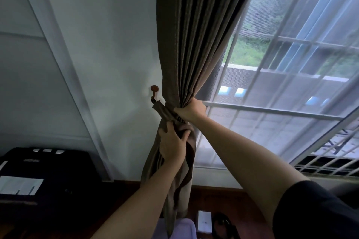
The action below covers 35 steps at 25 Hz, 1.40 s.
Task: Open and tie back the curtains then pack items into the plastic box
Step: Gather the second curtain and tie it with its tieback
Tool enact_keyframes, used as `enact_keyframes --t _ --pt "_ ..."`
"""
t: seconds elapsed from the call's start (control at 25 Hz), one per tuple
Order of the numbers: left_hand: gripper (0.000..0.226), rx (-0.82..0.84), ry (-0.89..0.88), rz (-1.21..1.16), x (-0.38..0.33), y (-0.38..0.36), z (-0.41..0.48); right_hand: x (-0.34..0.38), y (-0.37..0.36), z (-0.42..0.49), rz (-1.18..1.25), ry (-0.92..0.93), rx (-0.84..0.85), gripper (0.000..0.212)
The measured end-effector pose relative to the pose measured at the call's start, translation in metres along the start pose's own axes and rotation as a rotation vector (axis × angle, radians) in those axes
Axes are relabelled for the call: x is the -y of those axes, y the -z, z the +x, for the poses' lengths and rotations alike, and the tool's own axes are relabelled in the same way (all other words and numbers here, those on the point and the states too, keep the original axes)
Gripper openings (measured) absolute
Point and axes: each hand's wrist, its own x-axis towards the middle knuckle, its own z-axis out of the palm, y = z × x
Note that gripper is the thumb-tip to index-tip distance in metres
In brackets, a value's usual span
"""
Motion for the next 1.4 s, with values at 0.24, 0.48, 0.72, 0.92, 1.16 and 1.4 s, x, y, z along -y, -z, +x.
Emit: enact_keyframes --t 0.24,0.48,0.72,0.92,1.16,1.4 --pt "0.068 -0.044 -0.118 0.006 0.008 -0.010 0.026 0.007 0.013 0.001 -0.029 0.035 0.135 0.055" --pt "0.060 -0.155 -0.091 0.046 -0.001 -0.020 0.038 0.032 0.016 0.008 0.044 0.006 0.276 0.059" --pt "0.036 -0.128 -0.064 0.187 -0.002 -0.016 0.044 0.030 0.026 0.009 0.090 0.029 0.417 0.052" --pt "0.031 -0.118 -0.185 0.139 0.005 -0.012 0.051 -0.026 0.033 0.020 0.355 0.051 0.550 0.034" --pt "0.039 -0.045 -0.161 0.151 0.017 -0.002 0.062 -0.076 -0.024 0.033 -0.100 0.178 0.380 0.056" --pt "0.041 -0.027 -0.210 0.135 0.019 0.015 0.061 -0.083 -0.032 0.042 -0.225 0.159 0.516 0.026"
